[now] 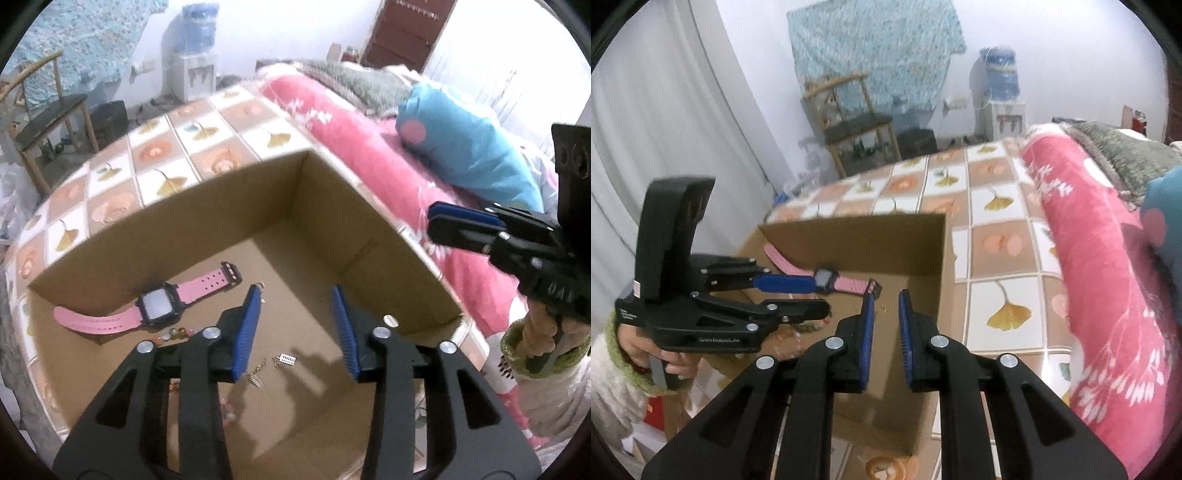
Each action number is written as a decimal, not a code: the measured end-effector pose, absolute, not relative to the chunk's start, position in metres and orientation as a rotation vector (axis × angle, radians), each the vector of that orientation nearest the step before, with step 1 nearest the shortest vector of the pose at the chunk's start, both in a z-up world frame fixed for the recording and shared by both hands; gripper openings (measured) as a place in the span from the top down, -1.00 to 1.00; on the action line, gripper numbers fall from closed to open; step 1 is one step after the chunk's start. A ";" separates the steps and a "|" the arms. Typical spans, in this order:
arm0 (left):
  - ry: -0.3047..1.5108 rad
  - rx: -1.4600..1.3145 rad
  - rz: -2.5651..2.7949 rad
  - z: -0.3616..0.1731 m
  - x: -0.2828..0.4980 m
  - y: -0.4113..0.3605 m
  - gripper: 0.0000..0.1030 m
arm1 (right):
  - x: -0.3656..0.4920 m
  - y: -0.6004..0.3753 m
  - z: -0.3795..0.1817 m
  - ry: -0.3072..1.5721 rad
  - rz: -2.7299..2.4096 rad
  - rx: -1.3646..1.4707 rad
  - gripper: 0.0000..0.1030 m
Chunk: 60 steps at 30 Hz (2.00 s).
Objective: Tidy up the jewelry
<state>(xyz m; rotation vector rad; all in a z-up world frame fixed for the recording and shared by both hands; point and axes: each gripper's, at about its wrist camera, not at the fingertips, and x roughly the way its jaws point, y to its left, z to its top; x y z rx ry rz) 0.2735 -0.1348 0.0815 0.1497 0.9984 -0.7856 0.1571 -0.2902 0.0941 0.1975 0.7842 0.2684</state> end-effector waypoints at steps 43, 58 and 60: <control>0.946 0.021 0.031 0.076 0.133 -0.001 -0.83 | 0.071 -0.178 0.068 0.934 0.004 0.008 -0.87; 0.966 -0.025 0.092 0.079 0.132 -0.014 -0.83 | 0.077 -0.172 0.059 0.978 0.011 0.063 -0.87; 0.967 -0.016 0.091 0.079 0.132 -0.014 -0.83 | 0.078 -0.173 0.058 0.981 0.010 0.066 -0.87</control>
